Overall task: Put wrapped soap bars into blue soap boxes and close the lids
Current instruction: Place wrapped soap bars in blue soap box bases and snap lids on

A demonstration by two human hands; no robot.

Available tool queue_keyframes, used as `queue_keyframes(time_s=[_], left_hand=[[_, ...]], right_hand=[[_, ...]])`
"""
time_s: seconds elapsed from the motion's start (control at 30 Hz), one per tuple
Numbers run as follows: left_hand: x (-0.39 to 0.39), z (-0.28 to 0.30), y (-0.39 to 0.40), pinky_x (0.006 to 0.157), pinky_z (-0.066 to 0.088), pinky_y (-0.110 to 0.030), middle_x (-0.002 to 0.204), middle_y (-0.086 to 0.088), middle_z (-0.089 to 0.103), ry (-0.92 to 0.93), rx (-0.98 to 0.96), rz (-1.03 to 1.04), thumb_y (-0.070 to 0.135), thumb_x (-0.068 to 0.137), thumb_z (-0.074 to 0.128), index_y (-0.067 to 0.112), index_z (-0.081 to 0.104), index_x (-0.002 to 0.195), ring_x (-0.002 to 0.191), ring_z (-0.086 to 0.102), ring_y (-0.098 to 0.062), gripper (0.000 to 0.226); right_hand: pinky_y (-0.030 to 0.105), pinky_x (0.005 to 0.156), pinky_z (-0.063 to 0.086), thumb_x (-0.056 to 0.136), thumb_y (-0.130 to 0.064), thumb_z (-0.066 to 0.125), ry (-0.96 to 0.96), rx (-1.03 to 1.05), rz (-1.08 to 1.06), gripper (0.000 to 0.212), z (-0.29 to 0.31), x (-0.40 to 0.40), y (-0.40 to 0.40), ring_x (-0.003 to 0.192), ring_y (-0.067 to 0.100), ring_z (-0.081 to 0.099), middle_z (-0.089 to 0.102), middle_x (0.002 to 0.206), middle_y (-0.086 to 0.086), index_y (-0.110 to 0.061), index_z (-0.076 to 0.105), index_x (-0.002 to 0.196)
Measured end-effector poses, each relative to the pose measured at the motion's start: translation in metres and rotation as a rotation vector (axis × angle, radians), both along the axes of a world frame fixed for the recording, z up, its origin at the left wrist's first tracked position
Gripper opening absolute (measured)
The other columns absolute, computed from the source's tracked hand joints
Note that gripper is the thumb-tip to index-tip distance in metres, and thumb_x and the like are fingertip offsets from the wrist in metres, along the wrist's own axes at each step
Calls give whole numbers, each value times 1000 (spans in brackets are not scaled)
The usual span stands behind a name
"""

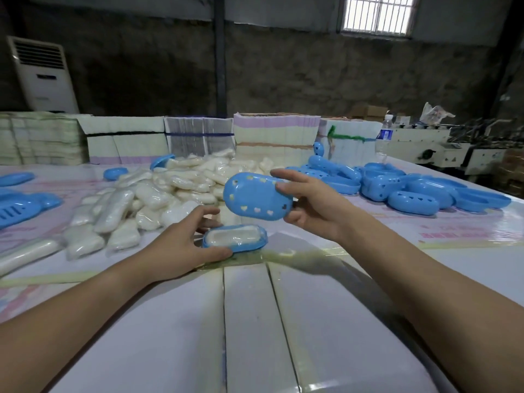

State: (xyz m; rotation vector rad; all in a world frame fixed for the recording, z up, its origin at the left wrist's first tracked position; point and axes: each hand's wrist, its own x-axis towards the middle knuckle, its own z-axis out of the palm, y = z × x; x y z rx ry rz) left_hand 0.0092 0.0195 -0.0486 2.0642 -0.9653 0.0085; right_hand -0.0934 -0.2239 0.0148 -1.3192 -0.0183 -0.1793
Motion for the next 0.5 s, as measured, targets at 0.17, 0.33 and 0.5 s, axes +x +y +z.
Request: queue_keyframes(time_s=[0.17,0.33,0.5], left_hand=[[-3,1,1,74,43,-1,113,23,63,8,-31,-27,30,72,88,47,42,130,104,56,14,76],[-5,3,3,74,45,-4,113,29,62,41,-16,-34,57,55,82,53,43,129,95,61,13,83],[-4,5,3,77,45,-7,116,26,61,52,-4,-33,56,60,83,56,44,124,96,60,16,75]], right_hand=[[22,47,34,90,-7,63,162,-175,13,26,-12,2,14,64,14,52,63,112,8,-17,71,112],[13,62,48,91,-26,67,42,-730,-52,26,-25,5,22,75,-3,63,62,112,-8,-28,68,117],[12,79,39,76,-56,71,-10,-1220,-10,64,-27,6,13,105,-9,48,48,125,-22,-49,47,135]])
